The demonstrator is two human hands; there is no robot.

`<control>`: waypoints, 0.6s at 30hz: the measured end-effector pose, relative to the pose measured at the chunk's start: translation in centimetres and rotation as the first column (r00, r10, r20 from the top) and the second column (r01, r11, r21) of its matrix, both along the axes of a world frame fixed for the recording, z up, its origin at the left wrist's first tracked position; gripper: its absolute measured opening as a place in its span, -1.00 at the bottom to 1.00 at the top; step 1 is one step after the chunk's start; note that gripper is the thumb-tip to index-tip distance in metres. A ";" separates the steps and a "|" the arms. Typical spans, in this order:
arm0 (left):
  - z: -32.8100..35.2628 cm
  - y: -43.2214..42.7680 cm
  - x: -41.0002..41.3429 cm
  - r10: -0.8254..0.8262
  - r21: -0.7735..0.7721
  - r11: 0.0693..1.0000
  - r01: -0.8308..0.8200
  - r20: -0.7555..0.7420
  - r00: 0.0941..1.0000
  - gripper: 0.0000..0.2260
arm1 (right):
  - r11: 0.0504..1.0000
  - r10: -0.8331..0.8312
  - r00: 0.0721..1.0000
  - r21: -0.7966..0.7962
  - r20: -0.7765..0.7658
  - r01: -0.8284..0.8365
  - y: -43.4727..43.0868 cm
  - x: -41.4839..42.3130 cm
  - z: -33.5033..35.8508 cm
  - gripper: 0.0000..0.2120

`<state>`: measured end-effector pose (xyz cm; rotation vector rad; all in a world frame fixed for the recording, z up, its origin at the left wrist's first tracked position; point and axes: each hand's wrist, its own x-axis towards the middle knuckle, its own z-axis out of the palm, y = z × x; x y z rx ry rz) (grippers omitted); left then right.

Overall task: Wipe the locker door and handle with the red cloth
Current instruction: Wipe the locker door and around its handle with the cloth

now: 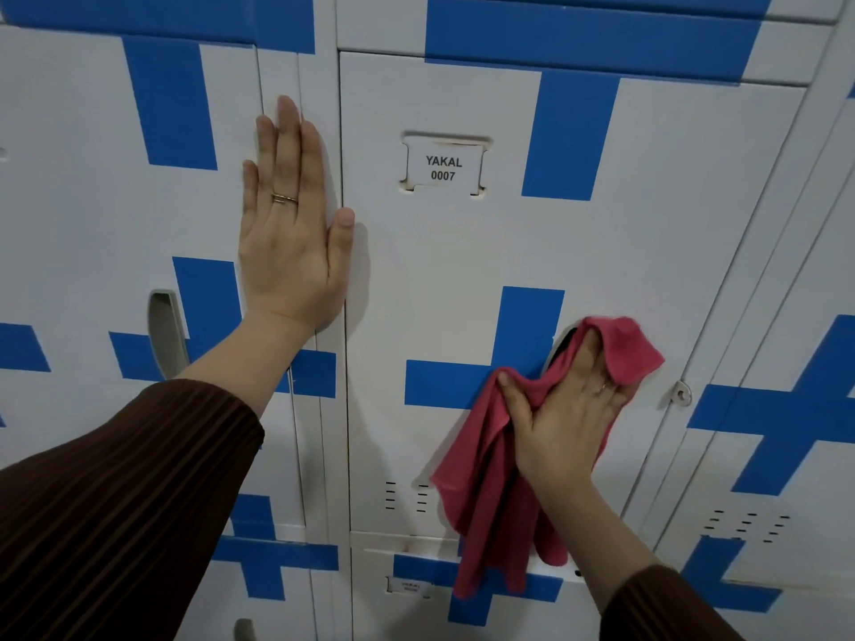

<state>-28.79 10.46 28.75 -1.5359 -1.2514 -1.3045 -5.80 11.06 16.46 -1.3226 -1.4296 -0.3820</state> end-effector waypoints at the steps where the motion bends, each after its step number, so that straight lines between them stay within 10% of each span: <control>1: 0.0 0.0 0.0 -0.001 0.003 1.000 0.001 -0.001 1.000 -0.46 | 0.999 0.005 0.999 -0.032 0.047 -0.004 -0.3 0.1 -1.3 -0.17; 18: 0.0 -0.1 0.0 0.000 -0.004 1.000 0.000 -0.003 1.000 -0.46 | 0.994 0.011 0.999 -0.112 0.049 -0.005 -1.2 -0.8 -3.2 -0.25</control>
